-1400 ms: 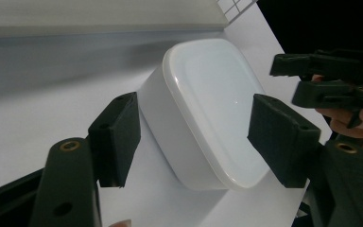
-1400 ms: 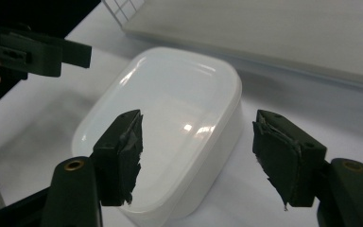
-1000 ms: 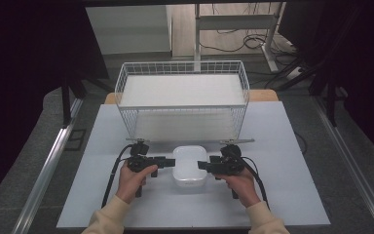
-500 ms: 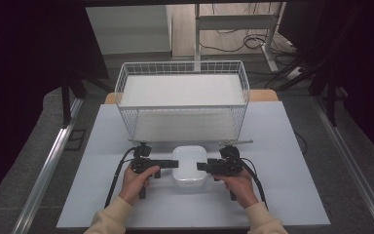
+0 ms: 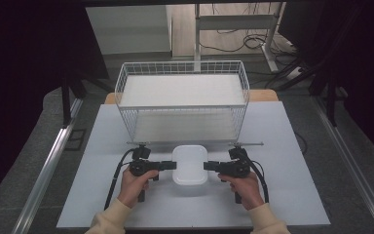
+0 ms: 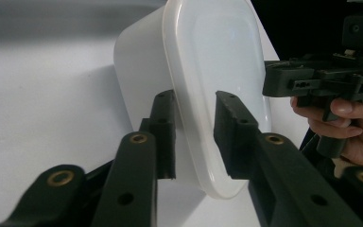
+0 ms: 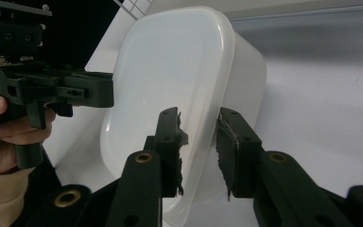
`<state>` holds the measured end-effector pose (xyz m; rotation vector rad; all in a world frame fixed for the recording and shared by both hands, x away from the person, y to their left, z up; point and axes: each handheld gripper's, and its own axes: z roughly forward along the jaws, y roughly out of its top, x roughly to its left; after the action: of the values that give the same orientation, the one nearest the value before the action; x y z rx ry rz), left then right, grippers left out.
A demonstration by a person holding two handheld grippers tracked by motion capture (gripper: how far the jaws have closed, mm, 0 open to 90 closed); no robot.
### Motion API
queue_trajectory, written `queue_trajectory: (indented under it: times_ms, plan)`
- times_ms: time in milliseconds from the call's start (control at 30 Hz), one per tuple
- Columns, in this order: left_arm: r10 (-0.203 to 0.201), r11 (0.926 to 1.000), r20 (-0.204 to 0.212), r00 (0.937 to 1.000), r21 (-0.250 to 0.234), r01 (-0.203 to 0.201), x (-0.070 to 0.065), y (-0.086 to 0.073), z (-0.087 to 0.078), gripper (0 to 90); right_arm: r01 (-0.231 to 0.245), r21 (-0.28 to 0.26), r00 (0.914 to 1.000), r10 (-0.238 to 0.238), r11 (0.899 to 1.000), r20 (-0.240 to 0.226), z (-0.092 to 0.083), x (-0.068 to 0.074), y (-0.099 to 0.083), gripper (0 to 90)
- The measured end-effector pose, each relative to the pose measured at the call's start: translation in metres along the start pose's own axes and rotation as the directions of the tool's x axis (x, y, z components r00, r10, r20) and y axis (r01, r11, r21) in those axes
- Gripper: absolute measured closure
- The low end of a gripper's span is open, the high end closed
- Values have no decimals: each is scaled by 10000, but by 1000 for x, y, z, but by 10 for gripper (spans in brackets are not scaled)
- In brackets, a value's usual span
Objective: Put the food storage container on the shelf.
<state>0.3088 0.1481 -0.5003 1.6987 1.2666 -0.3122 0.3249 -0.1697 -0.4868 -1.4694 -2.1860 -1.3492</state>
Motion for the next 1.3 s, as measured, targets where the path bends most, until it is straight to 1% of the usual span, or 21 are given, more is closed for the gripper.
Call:
queue_trajectory:
  times_ms: [67,167,233,300,400,433,500,633,800,833,867,900,933,967,1133,1300]
  plan:
    - [159,9999,-107,9998,-30,-159,-2,-1,-2,713,-51,-29,10000,51,10000,-78,-2,1,-1,732]
    - [344,9991,-219,9992,-221,-349,-5,-3,-5,734,18,-84,9998,-19,10000,-181,-5,3,-2,760]
    - [444,9985,-287,9986,-300,-452,-6,-3,-7,757,120,-190,9995,-125,9997,-281,-6,5,-2,786]
    - [512,9981,-333,9981,-321,-523,-7,-4,-8,771,340,-234,9992,-345,9991,-204,-7,7,-3,797]
    - [606,9976,-377,9974,-316,-618,-8,-4,-9,773,406,-247,9990,-411,9989,-183,-7,8,-3,797]
    - [661,9973,-406,9970,-281,-672,-8,-5,-9,774,585,-286,9981,-590,9979,-158,-8,8,-4,797]
    - [700,9971,-414,9967,-281,-712,-9,-5,-10,775,642,-291,9978,-646,9975,-148,-8,9,-3,798]
    - [861,9954,-392,9955,-398,-876,-13,-5,-14,775,936,-433,9954,-945,9947,-184,-12,13,-2,800]
    - [1145,9918,-359,9928,-528,-1163,-19,-3,-21,774,1418,-673,9896,-1431,9876,-143,-19,23,0,802]
    - [1317,9890,-421,9904,-622,-1341,-22,-2,-24,774,1585,-789,9870,-1601,9842,-132,-22,27,0,802]
    - [1317,9890,-421,9904,-622,-1341,-22,-2,-24,774,1585,-789,9870,-1601,9842,-132,-22,27,0,802]
    - [1435,9867,-476,9885,-701,-1466,-27,-2,-27,774,1720,-880,9847,-1739,9812,-138,-24,29,1,803]
    - [1435,9867,-476,9885,-701,-1466,-27,-2,-27,774,1720,-880,9847,-1739,9812,-138,-24,29,1,803]
    - [1539,9849,-501,9868,-725,-1573,-29,-1,-29,774,1790,-928,9834,-1811,9795,-146,-25,30,1,803]
    - [1834,9783,-534,9816,-881,-1876,-36,1,-37,774,2152,-1212,9756,-2187,9690,-166,-32,39,3,804]
    - [2146,9703,-632,9747,-1006,-2202,-44,2,-43,774,2489,-1390,9676,-2525,9585,-88,-38,46,5,804]
